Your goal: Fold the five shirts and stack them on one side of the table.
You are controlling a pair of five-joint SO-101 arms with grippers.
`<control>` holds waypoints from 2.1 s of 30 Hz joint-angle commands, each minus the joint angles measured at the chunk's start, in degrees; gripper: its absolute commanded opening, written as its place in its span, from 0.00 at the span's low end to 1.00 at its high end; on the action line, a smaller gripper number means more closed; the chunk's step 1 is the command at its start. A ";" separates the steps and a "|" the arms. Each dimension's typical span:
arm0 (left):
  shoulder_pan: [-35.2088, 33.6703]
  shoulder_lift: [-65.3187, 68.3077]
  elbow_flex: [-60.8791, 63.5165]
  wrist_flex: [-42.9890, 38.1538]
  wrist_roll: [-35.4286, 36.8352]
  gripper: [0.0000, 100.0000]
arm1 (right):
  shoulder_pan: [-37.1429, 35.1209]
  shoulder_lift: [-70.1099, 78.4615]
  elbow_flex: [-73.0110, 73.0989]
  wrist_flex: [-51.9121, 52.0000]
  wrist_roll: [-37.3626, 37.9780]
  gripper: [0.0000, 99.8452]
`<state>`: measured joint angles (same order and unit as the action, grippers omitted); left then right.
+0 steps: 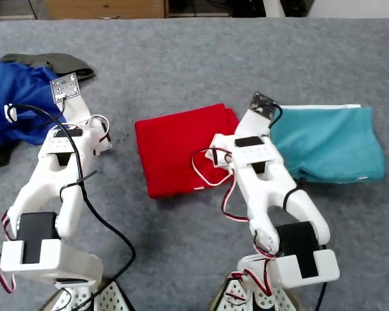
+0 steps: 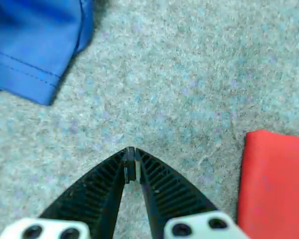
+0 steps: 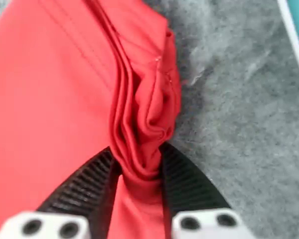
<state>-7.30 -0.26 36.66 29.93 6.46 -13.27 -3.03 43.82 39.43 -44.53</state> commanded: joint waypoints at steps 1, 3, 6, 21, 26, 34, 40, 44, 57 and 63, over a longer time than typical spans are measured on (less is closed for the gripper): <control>0.35 -0.31 -3.16 -0.79 0.00 0.02 | 0.13 -3.12 -1.19 1.49 0.79 0.05; 0.26 -0.31 -3.16 -0.79 0.00 0.02 | 0.13 -3.12 -1.19 1.93 0.88 0.05; 0.26 -0.40 -3.08 -0.79 0.00 0.02 | 0.40 -3.12 -1.27 1.93 0.88 0.01; 0.18 -0.66 -2.73 -0.79 -1.85 0.02 | 1.10 -3.03 -20.88 19.08 7.47 0.00; 0.18 -0.66 -2.73 -0.79 -1.85 0.02 | 3.74 -2.77 -29.85 24.70 12.84 0.00; 0.18 -0.66 -2.73 -0.79 -2.02 0.02 | 11.91 -2.68 -37.85 30.07 22.95 0.00; 0.18 -0.66 -2.73 -0.79 -2.02 0.02 | 19.30 -3.12 -41.89 33.93 27.34 0.00; 0.53 -0.66 -2.73 -0.79 -2.29 0.02 | 24.13 -2.77 -45.58 38.59 29.98 0.00; 0.53 -0.66 -2.64 -0.79 -2.29 0.02 | 38.20 -2.59 -49.89 41.41 36.04 0.00; 0.53 -0.66 -2.64 -0.79 -2.29 0.02 | 43.38 -2.59 -49.10 41.23 36.22 0.00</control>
<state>-7.30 -0.26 36.66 29.93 4.53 27.43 -3.56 -3.91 80.66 -9.01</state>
